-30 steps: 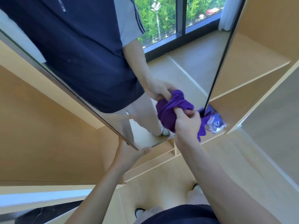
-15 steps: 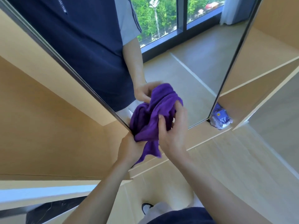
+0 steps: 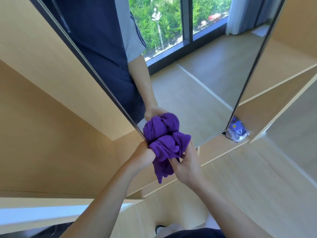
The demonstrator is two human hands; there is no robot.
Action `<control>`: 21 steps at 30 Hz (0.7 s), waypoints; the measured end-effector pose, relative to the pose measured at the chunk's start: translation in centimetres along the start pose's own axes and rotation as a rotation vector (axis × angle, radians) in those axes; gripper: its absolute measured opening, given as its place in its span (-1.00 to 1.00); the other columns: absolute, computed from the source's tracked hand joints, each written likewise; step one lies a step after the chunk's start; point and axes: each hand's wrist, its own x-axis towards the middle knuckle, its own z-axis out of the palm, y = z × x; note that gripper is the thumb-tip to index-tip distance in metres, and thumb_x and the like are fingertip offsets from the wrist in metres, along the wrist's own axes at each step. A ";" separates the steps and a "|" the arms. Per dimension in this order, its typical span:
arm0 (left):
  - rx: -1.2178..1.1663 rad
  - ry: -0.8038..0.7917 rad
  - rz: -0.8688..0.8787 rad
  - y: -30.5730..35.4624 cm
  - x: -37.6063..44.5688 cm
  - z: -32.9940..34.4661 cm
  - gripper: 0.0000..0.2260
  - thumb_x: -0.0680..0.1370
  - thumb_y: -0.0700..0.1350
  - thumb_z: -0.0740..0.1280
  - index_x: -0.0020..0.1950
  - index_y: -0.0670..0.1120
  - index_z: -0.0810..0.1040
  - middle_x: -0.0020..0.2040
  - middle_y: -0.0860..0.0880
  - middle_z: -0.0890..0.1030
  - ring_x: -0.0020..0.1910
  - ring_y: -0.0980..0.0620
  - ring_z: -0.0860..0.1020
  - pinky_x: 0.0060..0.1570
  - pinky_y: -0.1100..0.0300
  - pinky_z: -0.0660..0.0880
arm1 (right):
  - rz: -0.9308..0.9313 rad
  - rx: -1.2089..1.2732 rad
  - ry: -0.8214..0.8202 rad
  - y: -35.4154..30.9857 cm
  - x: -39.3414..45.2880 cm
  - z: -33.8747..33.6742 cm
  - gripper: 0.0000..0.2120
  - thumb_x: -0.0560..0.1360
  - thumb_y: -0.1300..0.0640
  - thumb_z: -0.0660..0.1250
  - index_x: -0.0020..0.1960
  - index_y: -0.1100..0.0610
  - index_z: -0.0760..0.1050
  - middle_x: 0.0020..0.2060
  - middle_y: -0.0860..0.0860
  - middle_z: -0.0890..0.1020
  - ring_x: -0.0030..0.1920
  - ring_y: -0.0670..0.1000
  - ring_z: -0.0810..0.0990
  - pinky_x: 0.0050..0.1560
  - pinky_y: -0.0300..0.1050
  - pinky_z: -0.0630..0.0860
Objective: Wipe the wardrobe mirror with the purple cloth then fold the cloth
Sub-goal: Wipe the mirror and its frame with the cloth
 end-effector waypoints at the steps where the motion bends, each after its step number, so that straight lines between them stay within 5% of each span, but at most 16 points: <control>1: 0.078 -0.013 -0.012 0.5 0.5 -0.1 -0.72 0.70 -0.28 0.19 0.40 -0.31 0.46 0.36 -0.14 0.53 0.31 0.02 0.49 0.22 0.28 0.34 | 0.043 0.015 0.049 -0.3 0.3 0.1 -0.66 0.44 -0.02 0.40 0.19 -0.16 0.45 0.06 -0.13 0.58 0.06 -0.09 0.60 -0.04 -0.16 0.54; 3: 0.014 -0.053 -0.042 1.4 1.5 -0.3 -0.66 0.55 -0.08 0.47 0.30 -0.12 0.62 0.20 -0.02 0.68 0.19 0.01 0.62 0.15 0.13 0.55 | 0.144 0.038 0.243 -1.1 1.8 -0.4 -0.79 0.41 0.04 0.36 0.04 -0.06 0.50 -0.16 -0.20 0.61 -0.15 -0.26 0.57 -0.16 -0.23 0.45; 5: 0.012 -0.066 -0.024 1.0 1.0 -1.0 -0.55 0.34 0.13 0.53 0.12 -0.10 0.67 0.02 0.01 0.74 0.08 -0.01 0.68 0.12 0.04 0.60 | 0.219 0.088 0.468 -2.3 4.5 -1.8 -0.90 0.44 0.15 0.33 -0.05 0.03 0.49 -0.28 -0.23 0.56 -0.29 -0.34 0.49 -0.16 -0.25 0.40; 7: -0.028 -0.032 0.002 0.4 0.5 -1.3 -0.45 0.27 0.17 0.52 0.13 -0.13 0.61 0.01 -0.01 0.74 0.06 -0.01 0.70 0.17 -0.01 0.60 | 0.258 0.153 0.595 -4.3 6.9 -3.3 -0.88 0.50 0.25 0.31 0.00 0.08 0.47 -0.24 -0.18 0.53 -0.30 -0.32 0.46 -0.06 -0.16 0.44; 9: -0.115 -0.011 0.079 0.6 0.1 -1.4 -0.47 0.32 0.07 0.49 0.24 -0.06 0.56 0.03 0.07 0.74 0.04 0.09 0.70 0.07 0.17 0.60 | 0.222 0.201 0.627 -6.9 8.1 -3.9 -0.85 0.52 0.27 0.32 0.05 0.10 0.45 -0.16 -0.09 0.55 -0.18 -0.23 0.52 0.07 -0.06 0.51; 13: -0.248 0.038 0.313 2.9 -1.2 -2.0 -0.39 0.38 -0.32 0.29 0.42 0.00 0.39 0.02 0.22 0.69 0.04 0.22 0.64 -0.01 0.38 0.54 | -0.032 0.142 0.634 -13.1 9.0 -2.4 -0.69 0.48 0.32 0.29 0.17 0.06 0.38 0.08 0.10 0.57 0.13 0.06 0.57 0.29 0.02 0.48; 17: -0.314 0.044 0.428 4.7 -2.6 -1.9 -0.27 0.25 -0.24 0.35 0.42 -0.05 0.28 -0.02 0.29 0.64 0.00 0.30 0.61 -0.03 0.39 0.52 | -0.420 -0.036 0.512 -16.2 8.8 1.0 -0.59 0.33 0.28 0.19 0.17 0.12 0.36 0.13 0.13 0.43 0.15 0.15 0.43 0.30 -0.23 0.32; 21: -0.386 0.092 0.427 5.6 -3.6 -2.4 -0.32 0.36 -0.50 0.26 0.46 -0.17 0.32 0.17 -0.11 0.53 0.10 0.05 0.51 0.04 0.24 0.49 | -0.577 -0.256 0.189 -12.3 6.4 3.4 -0.57 0.34 0.35 0.32 0.19 0.13 0.41 0.10 0.04 0.37 0.06 0.16 0.45 0.07 -0.13 0.42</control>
